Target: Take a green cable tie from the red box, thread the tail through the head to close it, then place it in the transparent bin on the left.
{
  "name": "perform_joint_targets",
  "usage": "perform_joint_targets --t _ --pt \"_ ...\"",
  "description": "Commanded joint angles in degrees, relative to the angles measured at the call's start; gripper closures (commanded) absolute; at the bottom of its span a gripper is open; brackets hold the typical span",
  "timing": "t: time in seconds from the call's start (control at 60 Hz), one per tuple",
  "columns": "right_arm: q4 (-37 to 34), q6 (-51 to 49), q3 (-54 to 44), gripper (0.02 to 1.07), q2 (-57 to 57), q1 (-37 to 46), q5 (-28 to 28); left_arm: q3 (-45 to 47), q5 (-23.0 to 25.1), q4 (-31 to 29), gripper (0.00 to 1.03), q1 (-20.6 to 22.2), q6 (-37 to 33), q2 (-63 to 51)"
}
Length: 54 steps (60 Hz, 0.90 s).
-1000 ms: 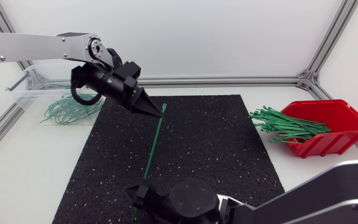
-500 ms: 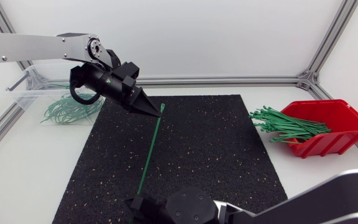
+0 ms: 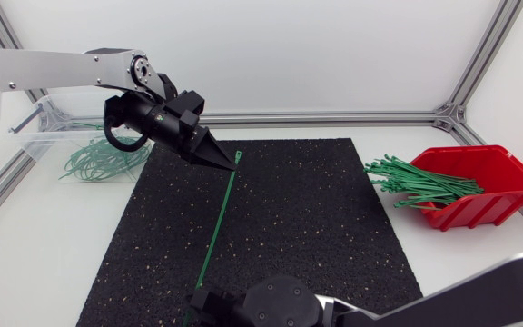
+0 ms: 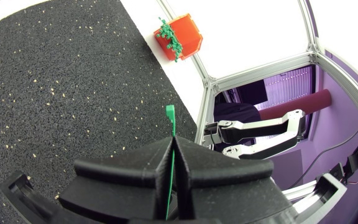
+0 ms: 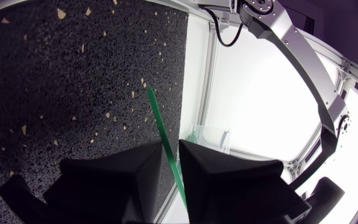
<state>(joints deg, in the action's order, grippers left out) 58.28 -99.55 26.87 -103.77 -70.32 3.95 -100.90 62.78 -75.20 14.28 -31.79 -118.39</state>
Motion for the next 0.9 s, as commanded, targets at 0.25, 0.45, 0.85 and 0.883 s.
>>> perform_joint_targets --t 0.25,0.45,0.85,0.883 --pt "-0.19 -1.44 -0.68 0.95 1.99 -0.95 1.24 -2.19 0.94 -1.53 1.0 -0.48 -1.78 -1.85" --pt "-0.27 -1.35 0.37 0.98 1.72 -1.04 1.5 -2.11 0.94 -1.53 1.0 -0.48 -2.13 -2.11" --pt "-0.45 0.49 1.78 1.01 1.29 -0.78 2.73 -1.4 0.94 -1.62 1.0 -0.4 -3.1 -1.85" --pt "-0.45 0.49 1.69 1.01 1.2 -0.69 2.73 -1.31 0.94 -1.62 1.0 -0.4 -3.19 -1.76"
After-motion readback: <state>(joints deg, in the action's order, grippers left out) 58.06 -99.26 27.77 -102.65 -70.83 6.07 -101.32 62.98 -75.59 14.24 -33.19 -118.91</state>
